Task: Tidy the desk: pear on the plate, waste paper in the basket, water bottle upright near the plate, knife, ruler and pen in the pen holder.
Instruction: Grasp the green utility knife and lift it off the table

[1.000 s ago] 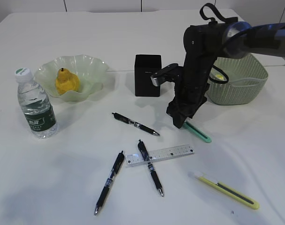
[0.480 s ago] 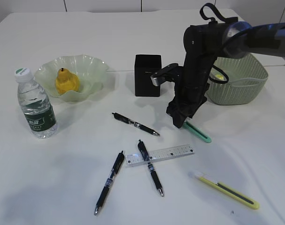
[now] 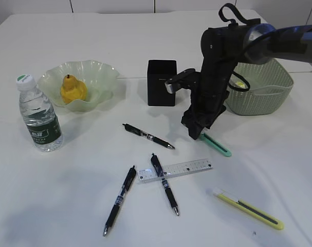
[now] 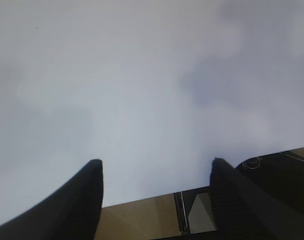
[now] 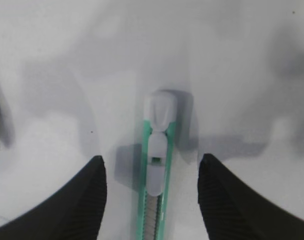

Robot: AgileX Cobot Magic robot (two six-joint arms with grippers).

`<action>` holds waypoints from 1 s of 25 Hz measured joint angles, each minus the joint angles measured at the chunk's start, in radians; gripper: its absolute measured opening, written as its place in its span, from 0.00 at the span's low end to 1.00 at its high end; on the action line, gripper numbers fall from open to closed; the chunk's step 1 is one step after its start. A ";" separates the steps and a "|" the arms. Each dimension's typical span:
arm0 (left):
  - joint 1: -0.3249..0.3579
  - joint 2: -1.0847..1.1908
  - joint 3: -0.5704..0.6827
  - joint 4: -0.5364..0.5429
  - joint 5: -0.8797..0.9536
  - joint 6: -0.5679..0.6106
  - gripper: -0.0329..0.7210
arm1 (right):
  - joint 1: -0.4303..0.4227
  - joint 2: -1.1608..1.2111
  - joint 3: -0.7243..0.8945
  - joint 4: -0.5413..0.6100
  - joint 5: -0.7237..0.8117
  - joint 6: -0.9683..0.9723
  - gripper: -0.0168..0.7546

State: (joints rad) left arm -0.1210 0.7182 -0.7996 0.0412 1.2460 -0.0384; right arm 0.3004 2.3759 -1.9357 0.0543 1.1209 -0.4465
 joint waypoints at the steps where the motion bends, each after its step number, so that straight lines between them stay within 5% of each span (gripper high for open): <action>1: 0.000 0.000 0.000 -0.001 0.000 0.000 0.66 | 0.000 0.000 0.000 0.000 0.000 0.000 0.62; 25: 0.000 0.000 0.000 -0.002 0.000 0.000 0.66 | 0.000 0.000 0.000 0.004 -0.023 0.040 0.62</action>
State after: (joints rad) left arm -0.1210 0.7182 -0.7996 0.0390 1.2460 -0.0384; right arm 0.3004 2.3759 -1.9357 0.0580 1.0980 -0.4068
